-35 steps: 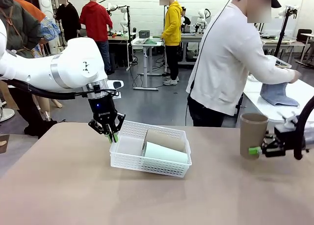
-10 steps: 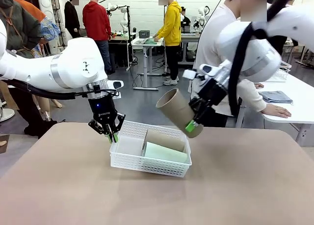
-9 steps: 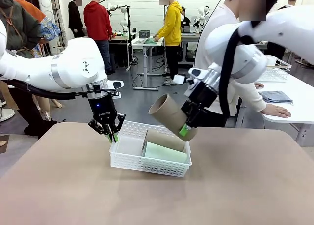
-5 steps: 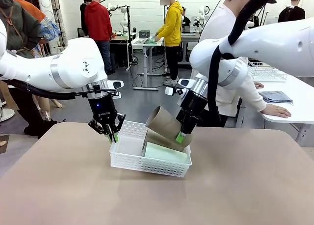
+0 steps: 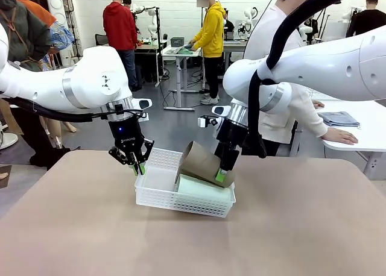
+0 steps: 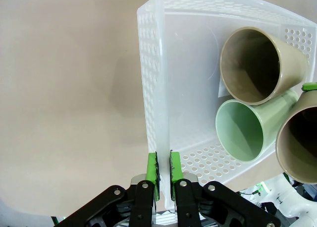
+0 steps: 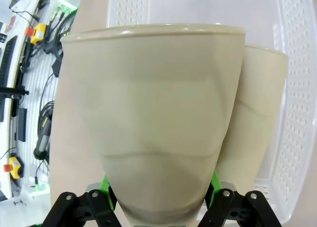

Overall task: Clean and organize the cups into the basket.
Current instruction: Pick up the Reusable plastic cup from the right side of the table and stack it inside the Organizing basket in the center of the table.

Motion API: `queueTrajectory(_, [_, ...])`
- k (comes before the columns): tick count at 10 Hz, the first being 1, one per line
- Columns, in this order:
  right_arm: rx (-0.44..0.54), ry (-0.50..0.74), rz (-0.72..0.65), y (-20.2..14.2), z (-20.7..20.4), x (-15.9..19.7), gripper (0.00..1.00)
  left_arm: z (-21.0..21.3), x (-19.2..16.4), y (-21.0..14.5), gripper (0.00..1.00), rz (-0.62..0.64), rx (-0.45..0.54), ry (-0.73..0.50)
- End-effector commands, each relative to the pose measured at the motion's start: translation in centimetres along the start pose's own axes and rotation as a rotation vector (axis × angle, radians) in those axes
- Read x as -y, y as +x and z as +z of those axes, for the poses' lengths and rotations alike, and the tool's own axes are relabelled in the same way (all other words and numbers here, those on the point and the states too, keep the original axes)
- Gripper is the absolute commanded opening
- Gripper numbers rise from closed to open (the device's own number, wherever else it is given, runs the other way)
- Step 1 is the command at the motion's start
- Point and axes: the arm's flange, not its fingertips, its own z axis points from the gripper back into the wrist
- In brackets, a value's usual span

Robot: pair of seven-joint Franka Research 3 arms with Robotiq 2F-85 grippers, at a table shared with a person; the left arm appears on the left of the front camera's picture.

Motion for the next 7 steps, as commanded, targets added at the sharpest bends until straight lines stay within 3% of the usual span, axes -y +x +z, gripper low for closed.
queueTrajectory(1, [-0.036, 0.015, -0.016, 0.51, 0.26, 0.67, 0.79, 0.07, 0.12, -0.06, 0.00, 0.002, 0.011, -0.001])
queueTrajectory(3, [-0.027, 0.028, -0.024, 0.16, 0.19, 0.86, 0.79, 0.07, 0.12, -0.06, 0.00, 0.002, 0.011, -0.001])
queueTrajectory(4, [-0.022, 0.034, -0.032, 0.03, 0.13, 0.99, 0.93, 0.07, 0.12, -0.06, 0.00, 0.002, 0.011, -0.001])
queueTrajectory(5, [-0.023, 0.035, -0.031, 0.03, 0.08, 0.97, 0.99, 0.07, 0.12, -0.06, 0.00, 0.002, 0.011, -0.001])
queueTrajectory(7, [-0.020, 0.030, -0.026, 0.09, 0.19, 0.73, 1.00, 0.07, 0.12, -0.06, 0.00, 0.002, 0.011, -0.001])
